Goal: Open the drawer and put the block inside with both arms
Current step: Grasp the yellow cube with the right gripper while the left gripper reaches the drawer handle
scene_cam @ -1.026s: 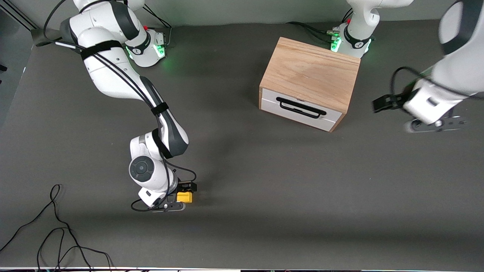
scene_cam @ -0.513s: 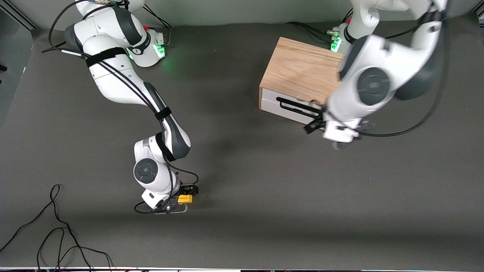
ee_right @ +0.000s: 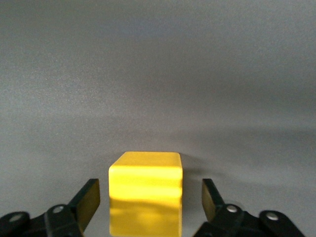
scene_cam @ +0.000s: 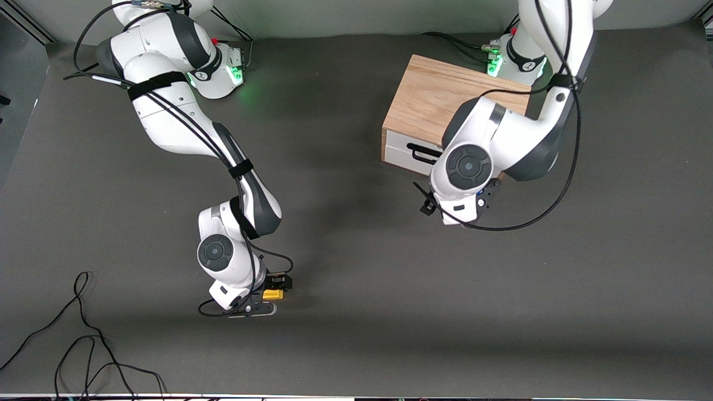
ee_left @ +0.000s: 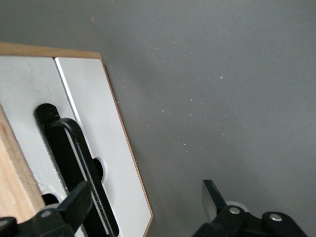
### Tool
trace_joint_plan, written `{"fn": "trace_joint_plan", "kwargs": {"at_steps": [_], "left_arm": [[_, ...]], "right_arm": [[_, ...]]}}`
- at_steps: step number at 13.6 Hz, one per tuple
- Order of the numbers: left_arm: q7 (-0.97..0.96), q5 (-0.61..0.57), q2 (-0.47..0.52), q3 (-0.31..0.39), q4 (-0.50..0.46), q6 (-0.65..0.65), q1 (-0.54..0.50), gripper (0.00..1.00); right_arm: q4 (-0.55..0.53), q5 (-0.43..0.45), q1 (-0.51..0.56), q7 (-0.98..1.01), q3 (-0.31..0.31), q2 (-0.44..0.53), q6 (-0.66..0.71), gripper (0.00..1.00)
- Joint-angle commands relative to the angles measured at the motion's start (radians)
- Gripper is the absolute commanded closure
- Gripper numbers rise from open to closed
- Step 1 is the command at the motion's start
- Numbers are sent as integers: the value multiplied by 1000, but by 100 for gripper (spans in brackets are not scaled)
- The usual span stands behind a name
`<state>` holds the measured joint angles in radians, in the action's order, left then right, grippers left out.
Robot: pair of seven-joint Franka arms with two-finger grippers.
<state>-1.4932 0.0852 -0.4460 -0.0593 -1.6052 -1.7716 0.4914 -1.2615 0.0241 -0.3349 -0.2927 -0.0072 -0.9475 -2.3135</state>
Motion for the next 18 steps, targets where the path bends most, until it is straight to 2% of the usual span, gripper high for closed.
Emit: {"fn": "trace_joint_plan", "kwargs": {"at_steps": [1,2,3,6,9,15,18], "left_arm": [[-52,-10,-6,15,-38,12,35,0],[-52,-10,-10,15,-54,17,36,0],[-52,-10,-11,15,-70,30,38,0],[-50,-13,-7,15,-88,73,45,0],[-39,-13,-17,15,-97,84,49,0],[-30,-9,-59,15,-96,60,47,0],[-10,-9,-63,15,-91,6,41,0]], "right_arm": [[40,42,-6,-10,-5,-19,0,49],[40,42,-6,-8,-5,-19,2,62],[39,43,-6,-8,-5,-19,2,69],[40,45,-4,0,-7,6,20,69],[31,42,2,1,-10,71,123,69],[16,27,2,0,-5,329,466,69],[17,13,-3,0,-3,452,578,69]]}}
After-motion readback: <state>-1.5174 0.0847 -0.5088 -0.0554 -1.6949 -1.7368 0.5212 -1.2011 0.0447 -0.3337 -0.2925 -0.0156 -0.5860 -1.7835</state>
